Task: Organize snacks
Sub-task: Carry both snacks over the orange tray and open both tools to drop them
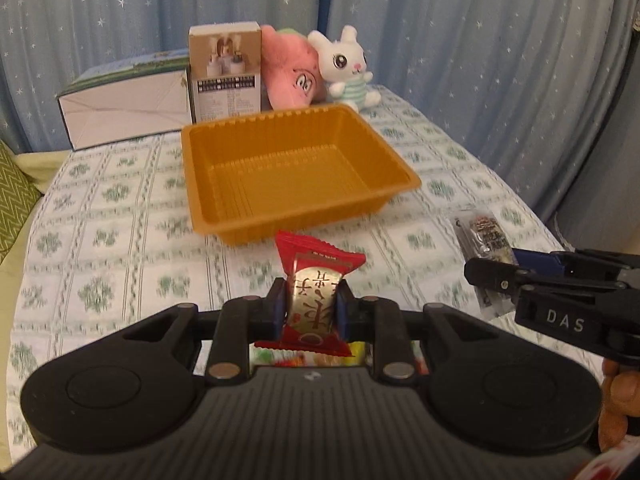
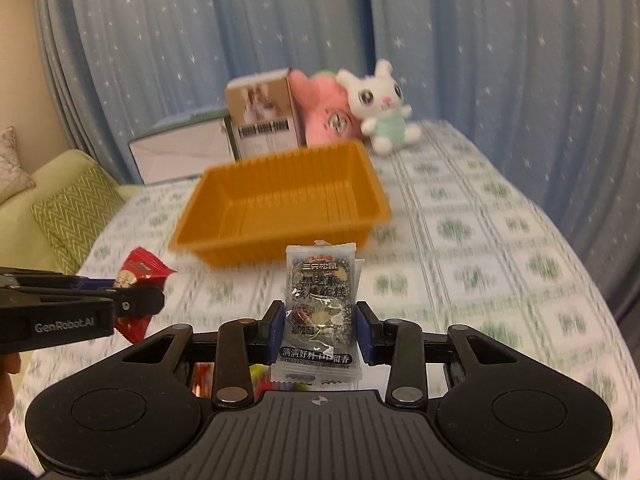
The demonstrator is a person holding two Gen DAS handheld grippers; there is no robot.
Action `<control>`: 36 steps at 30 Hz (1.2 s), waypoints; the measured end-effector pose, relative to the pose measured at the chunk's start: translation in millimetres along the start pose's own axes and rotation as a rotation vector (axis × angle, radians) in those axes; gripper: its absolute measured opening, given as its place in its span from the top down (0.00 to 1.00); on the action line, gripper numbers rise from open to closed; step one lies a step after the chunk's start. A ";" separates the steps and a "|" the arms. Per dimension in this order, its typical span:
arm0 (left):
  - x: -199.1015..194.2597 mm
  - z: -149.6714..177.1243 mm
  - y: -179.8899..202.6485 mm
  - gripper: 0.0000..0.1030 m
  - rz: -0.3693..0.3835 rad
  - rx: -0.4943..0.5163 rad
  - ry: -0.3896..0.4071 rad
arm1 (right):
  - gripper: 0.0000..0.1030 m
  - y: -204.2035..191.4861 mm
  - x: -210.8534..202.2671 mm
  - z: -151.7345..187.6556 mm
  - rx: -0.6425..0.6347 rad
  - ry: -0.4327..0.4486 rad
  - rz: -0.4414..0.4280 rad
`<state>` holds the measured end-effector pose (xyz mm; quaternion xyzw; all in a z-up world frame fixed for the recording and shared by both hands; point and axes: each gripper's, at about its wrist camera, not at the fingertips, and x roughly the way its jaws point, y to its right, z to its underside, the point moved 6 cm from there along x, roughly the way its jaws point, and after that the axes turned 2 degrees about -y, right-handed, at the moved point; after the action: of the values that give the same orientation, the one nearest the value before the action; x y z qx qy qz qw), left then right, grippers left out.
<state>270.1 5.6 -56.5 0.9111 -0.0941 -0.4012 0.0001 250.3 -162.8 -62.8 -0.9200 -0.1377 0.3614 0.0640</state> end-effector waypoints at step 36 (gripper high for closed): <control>149.6 -81.8 -95.3 0.60 -0.081 -0.173 0.030 | 0.64 11.7 209.9 -98.5 -0.008 -0.060 -0.066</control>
<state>445.0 67.4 -117.7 0.9166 -0.0222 -0.3940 0.0638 467.1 -112.8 -129.3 -0.9040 -0.1711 0.3858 0.0682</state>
